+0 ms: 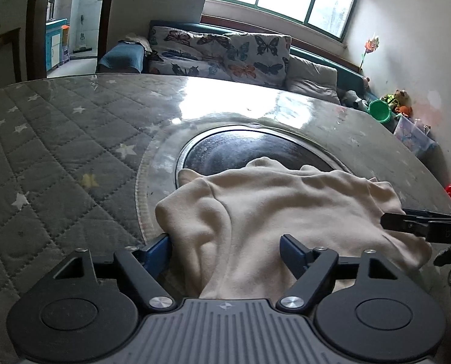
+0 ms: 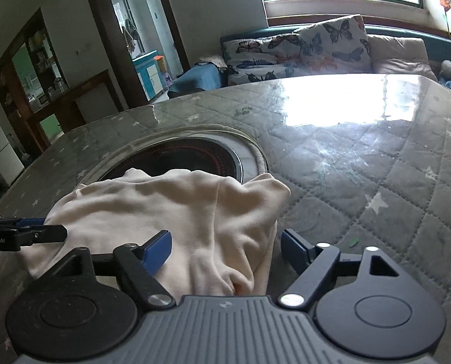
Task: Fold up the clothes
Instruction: 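Grasp the folded cream sweatshirt edge with the right gripper while the left gripper grasps beside it, then lift the sweatshirt with both grippers, carry it past the hob, release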
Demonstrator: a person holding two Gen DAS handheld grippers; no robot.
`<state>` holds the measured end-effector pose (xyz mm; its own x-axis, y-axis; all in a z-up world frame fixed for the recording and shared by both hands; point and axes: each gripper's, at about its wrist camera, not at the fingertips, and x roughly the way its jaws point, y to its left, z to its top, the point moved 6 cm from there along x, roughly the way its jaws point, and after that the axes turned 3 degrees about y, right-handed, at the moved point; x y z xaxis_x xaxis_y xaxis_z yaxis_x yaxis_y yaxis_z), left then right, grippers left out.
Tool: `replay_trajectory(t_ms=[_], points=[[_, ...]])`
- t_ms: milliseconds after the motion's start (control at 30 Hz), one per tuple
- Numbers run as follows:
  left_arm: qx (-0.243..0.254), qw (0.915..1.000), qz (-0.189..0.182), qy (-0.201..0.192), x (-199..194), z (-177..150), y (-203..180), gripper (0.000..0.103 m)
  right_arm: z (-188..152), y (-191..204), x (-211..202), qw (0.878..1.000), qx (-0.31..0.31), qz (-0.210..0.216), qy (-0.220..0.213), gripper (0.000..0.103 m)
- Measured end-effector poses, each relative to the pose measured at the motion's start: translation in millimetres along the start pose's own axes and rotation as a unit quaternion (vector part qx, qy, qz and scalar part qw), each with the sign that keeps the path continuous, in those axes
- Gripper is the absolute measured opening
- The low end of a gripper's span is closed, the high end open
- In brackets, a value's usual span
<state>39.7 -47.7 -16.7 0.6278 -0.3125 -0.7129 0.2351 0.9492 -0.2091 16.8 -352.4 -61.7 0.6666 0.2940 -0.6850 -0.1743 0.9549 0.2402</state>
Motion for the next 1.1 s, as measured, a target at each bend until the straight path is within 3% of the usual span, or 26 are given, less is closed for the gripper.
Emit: replay_trajectory(t_ms=[67, 133, 200, 233, 333, 400, 567, 600, 667, 700, 733, 1100], points=[[0.007, 1.0, -0.004, 0.002, 2, 0, -3, 0.072, 0, 2, 0, 1.0, -0.002, 0.002, -0.001, 0.079], [0.01, 0.9999, -0.012, 0.003, 4, 1, -6, 0.063, 0, 4, 0, 1.0, -0.005, 0.007, 0.001, 0.065], [0.01, 0.9998, -0.018, 0.002, 6, 2, -6, 0.047, 0, 6, 0, 1.0, -0.007, 0.011, 0.003, 0.058], [0.006, 0.9997, -0.022, 0.001, 6, 3, -4, 0.044, 1, 6, 0, 1.0, -0.007, 0.013, 0.004, 0.053], [-0.013, 0.9996, -0.024, -0.001, 5, 4, 2, 0.043, 2, 0, 0, 1.0, 0.006, 0.016, 0.003, 0.052], [-0.02, 0.9997, -0.009, -0.01, 4, 4, 5, 0.047, 2, -2, 0, 1.0, 0.008, 0.012, 0.001, 0.057], [-0.001, 0.9999, -0.001, -0.012, 7, 4, -2, 0.047, 0, 7, 2, 1.0, -0.01, 0.006, -0.001, 0.059], [-0.001, 0.9999, -0.006, -0.01, 8, 4, -3, 0.041, -1, 10, 3, 1.0, -0.012, 0.008, -0.001, 0.056], [-0.004, 0.9998, -0.016, -0.007, 9, 5, -5, 0.031, -1, 14, 3, 1.0, -0.012, 0.015, 0.0, 0.039], [-0.005, 0.9998, -0.019, -0.007, 9, 6, -5, 0.029, -1, 14, 2, 1.0, -0.008, 0.017, -0.001, 0.026], [-0.005, 0.9997, -0.021, -0.007, 7, 7, -6, 0.028, -1, 14, 1, 1.0, -0.003, 0.018, -0.002, 0.02], [0.029, 0.9949, -0.096, -0.017, -5, 30, -59, 0.024, 9, -11, -60, 0.998, 0.016, -0.003, -0.058, 0.017]])
